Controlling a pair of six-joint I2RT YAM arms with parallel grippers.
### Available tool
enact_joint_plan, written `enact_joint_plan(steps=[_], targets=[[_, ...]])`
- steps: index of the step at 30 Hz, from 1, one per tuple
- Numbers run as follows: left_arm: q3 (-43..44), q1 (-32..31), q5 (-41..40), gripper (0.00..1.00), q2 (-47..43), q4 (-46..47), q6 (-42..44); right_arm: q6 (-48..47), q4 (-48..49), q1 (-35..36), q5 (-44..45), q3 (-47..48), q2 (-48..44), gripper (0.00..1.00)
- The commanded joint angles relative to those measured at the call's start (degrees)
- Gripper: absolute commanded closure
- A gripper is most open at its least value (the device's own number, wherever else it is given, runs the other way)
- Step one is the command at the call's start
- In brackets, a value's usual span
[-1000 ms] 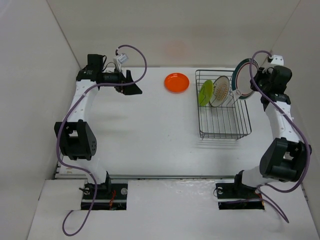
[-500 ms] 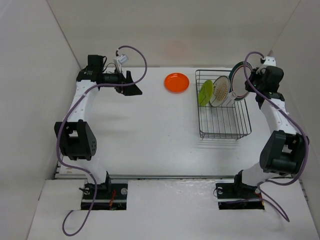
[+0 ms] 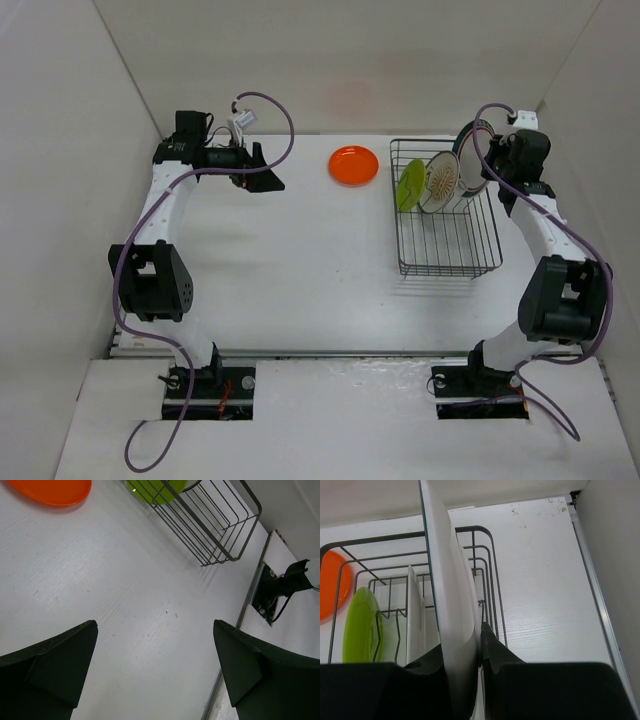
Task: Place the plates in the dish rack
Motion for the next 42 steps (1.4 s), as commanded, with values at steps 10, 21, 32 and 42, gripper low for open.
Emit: enact_joint_plan(steps=[10, 21, 32, 42], targets=[[-0.3, -0.1, 2.6, 0.00, -3.2, 0.8, 1.1, 0.0, 3.0, 0.4, 4.5, 1.2, -2.4, 1.00], [-0.3, -0.1, 3.2, 0.00, -3.2, 0.3, 1.7, -1.1, 3.0, -1.2, 4.5, 1.2, -3.6, 1.00], [-0.3, -0.1, 3.2, 0.00, -3.2, 0.3, 1.7, -1.1, 2.4, -1.2, 0.6, 1.2, -1.8, 1.00], [-0.3, -0.1, 3.2, 0.00, -2.7, 0.3, 1.7, -1.1, 2.4, -1.2, 0.1, 0.7, -1.2, 0.75]])
